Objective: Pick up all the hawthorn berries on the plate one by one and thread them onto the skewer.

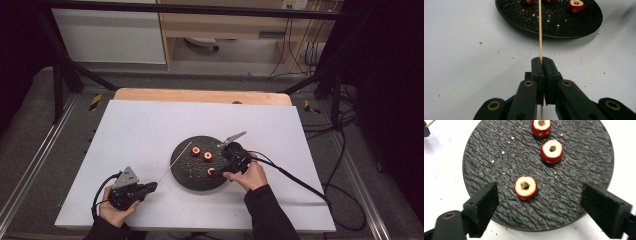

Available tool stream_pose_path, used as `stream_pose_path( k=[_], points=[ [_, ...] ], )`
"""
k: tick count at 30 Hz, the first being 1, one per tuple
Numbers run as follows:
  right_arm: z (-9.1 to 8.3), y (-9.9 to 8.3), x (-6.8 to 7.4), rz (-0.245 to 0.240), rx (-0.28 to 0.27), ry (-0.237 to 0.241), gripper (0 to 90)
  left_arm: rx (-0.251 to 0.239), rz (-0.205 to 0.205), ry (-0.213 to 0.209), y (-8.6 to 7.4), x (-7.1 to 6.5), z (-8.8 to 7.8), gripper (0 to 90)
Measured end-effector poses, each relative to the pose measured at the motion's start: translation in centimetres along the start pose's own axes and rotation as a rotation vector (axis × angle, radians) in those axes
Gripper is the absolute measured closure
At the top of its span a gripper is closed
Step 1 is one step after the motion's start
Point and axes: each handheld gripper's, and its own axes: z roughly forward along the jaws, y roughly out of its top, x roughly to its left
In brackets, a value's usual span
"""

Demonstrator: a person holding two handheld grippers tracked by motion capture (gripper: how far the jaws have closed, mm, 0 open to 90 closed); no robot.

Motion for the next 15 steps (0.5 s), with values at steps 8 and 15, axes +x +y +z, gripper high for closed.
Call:
stream_pose_path(
  k=[8,15],
  points=[
    [1.0,1.6,0.4,-0.02,0.086,0.018,26.7,0.0,-0.003,0.003,0.0,0.2,0.0,88.1],
    [2.0,2.5,0.3,-0.009,0.149,0.043,36.0,0.001,-0.002,0.004,0.0,0.2,0.0,88.1]
  ],
)
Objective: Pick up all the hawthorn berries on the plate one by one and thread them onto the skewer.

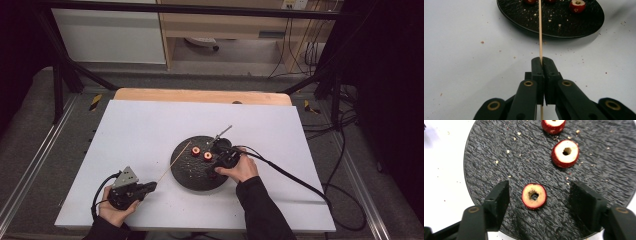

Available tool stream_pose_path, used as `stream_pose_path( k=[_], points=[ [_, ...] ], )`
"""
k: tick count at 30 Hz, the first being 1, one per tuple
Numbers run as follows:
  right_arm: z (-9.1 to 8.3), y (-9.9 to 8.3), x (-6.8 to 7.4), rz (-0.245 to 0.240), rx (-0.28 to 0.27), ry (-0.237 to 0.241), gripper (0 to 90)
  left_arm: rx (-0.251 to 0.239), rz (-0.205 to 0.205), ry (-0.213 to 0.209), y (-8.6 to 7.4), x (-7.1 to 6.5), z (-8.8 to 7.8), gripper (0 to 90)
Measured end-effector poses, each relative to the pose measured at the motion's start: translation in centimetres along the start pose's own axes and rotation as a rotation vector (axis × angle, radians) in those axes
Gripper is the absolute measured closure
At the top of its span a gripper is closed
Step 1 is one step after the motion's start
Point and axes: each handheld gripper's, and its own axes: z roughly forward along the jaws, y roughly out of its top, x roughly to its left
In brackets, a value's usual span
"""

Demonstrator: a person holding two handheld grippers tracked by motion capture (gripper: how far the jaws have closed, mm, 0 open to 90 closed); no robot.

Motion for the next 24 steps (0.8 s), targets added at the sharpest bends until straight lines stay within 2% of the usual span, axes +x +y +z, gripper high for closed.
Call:
stream_pose_path(
  k=[3,12,24],
  points=[
    [0.4,0.3,0.0,-0.007,0.028,0.005,40.6,0.0,0.0,0.001,0.0,0.0,0.0,88.0],
    [1.2,0.8,-0.3,0.017,0.094,0.028,52.7,0.005,0.002,0.0,0.0,0.0,0.0,88.1],
    [1.6,0.8,-0.4,0.026,0.127,0.048,60.3,0.008,0.006,0.0,0.0,-0.1,0.1,88.1]
  ],
)
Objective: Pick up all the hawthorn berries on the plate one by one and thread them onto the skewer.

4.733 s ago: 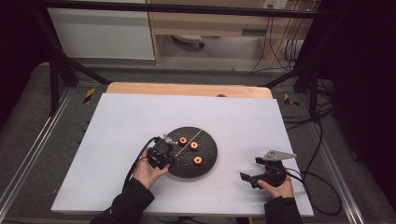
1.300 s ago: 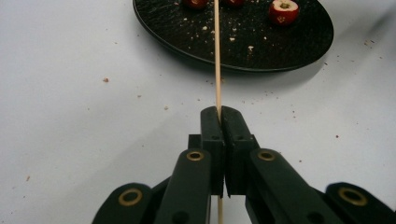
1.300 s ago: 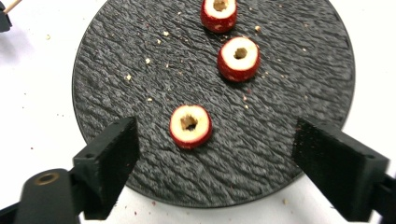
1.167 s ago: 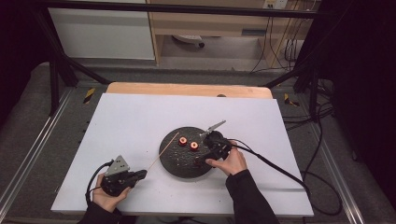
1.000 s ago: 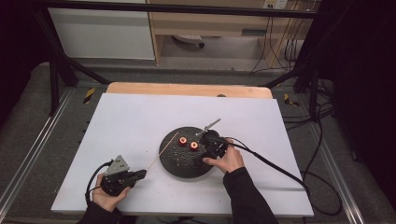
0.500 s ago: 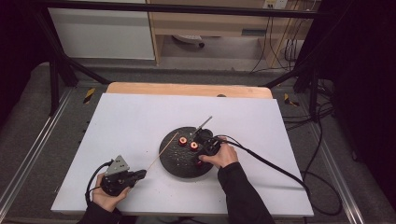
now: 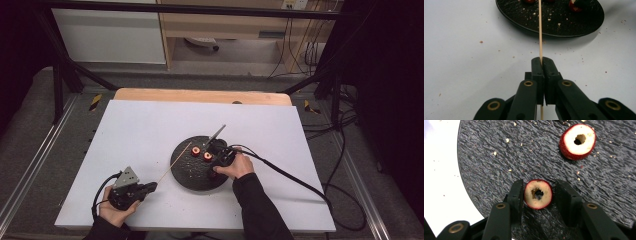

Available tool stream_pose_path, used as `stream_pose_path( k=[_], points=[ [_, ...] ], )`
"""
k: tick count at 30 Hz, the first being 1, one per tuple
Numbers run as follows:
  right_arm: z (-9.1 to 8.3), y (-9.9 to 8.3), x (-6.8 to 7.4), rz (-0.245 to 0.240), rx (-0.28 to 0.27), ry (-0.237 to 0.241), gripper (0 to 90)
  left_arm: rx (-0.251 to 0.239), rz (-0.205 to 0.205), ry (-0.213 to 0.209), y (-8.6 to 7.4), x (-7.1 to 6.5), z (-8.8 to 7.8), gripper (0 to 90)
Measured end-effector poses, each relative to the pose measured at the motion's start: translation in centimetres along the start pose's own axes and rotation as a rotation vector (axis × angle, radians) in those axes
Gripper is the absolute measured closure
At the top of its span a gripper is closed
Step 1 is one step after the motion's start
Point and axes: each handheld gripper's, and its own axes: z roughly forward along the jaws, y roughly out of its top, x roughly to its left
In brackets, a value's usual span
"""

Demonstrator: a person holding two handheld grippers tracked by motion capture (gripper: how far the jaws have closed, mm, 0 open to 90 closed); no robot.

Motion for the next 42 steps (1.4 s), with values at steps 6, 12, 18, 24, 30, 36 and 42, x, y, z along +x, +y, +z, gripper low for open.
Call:
stream_pose_path(
  k=[6,12,18,24,30,36,42],
  points=[
    [0.0,0.1,-0.1,0.008,0.005,0.008,61.6,0.001,0.001,0.0,0.0,0.0,0.1,88.1],
    [-0.1,0.1,-0.1,0.018,0.018,0.008,62.1,0.001,0.002,0.0,0.0,-0.1,0.1,88.0],
    [-0.7,0.0,-0.2,0.022,-0.013,0.012,62.2,-0.001,0.003,0.002,0.0,-0.1,0.0,88.1],
    [-1.8,-0.1,0.0,0.055,-0.099,0.018,62.3,-0.006,0.007,0.001,0.0,-0.3,0.0,88.1],
    [-2.7,-0.4,0.2,0.069,-0.182,0.023,62.4,-0.017,0.002,0.001,0.1,-0.3,0.0,88.0],
    [-3.4,-0.7,0.3,0.1,-0.274,0.037,62.4,-0.029,-0.004,0.006,0.1,-0.4,-0.1,88.1],
    [-3.8,-1.5,0.1,0.134,-0.386,0.058,62.4,-0.036,-0.007,0.009,0.1,-0.5,-0.1,88.1]
  ],
)
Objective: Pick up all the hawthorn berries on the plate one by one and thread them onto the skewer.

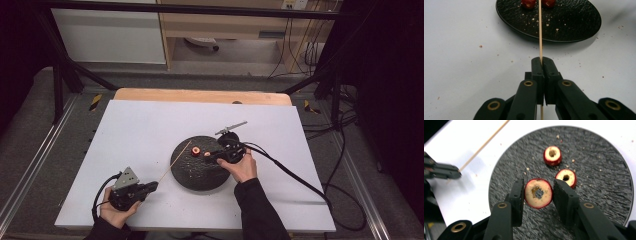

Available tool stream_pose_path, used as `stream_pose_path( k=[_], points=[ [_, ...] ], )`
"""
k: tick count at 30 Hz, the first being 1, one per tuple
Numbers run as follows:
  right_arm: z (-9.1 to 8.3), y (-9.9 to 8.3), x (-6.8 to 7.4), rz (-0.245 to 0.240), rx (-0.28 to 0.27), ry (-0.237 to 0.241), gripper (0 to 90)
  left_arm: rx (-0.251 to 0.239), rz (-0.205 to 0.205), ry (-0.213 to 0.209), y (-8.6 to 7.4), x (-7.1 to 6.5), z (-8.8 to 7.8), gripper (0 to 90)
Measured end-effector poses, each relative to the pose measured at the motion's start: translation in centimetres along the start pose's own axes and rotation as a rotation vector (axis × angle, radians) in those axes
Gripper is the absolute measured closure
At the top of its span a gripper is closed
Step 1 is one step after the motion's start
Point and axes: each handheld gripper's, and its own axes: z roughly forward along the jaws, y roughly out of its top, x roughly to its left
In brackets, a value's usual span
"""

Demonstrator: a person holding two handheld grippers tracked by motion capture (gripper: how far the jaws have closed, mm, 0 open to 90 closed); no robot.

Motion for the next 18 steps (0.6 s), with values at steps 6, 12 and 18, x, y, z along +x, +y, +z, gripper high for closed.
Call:
stream_pose_path(
  k=[6,12,18],
  points=[
    [-0.3,-0.8,-0.3,0.054,-0.126,0.029,62.4,-0.01,-0.005,0.004,0.0,-0.1,0.0,88.1],
    [-0.1,-1.7,-0.4,0.129,-0.253,0.072,62.5,-0.022,-0.013,0.008,0.0,-0.2,0.0,88.1],
    [0.2,-2.5,-0.1,0.183,-0.369,0.104,62.5,-0.036,-0.017,0.011,0.0,-0.4,0.0,88.1]
  ],
)
